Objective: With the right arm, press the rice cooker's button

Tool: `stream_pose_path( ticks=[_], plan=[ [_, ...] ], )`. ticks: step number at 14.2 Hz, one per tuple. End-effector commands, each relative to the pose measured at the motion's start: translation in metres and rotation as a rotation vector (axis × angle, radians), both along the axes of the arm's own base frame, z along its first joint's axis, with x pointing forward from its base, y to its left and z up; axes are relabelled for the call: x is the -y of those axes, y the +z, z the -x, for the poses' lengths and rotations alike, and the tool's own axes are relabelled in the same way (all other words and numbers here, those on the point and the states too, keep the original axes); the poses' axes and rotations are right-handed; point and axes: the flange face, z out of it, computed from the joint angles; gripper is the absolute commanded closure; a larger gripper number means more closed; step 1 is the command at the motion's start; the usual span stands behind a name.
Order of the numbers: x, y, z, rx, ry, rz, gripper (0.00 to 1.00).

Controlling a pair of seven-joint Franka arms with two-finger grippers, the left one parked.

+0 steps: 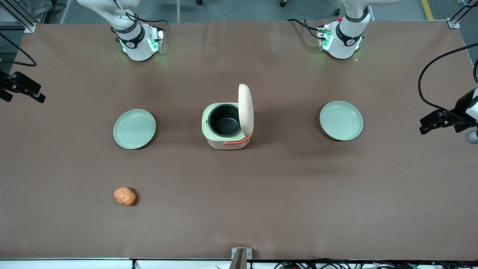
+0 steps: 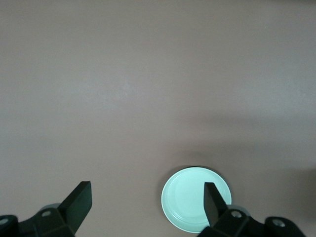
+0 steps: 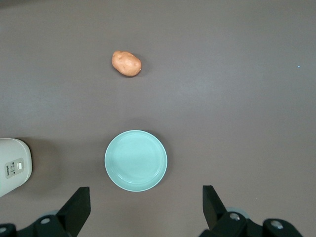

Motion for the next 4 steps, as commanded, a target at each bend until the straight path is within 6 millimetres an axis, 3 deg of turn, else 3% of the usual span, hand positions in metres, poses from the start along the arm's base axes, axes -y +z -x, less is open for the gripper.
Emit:
stream_pose_path(
  ticks=[1,4],
  plan=[
    [0.0027,0.0000,0.0099,-0.003,0.007,0.005,0.00],
    [0.0027,0.0003,0.0096,0.000,0.006,0.006,0.00]
  ],
)
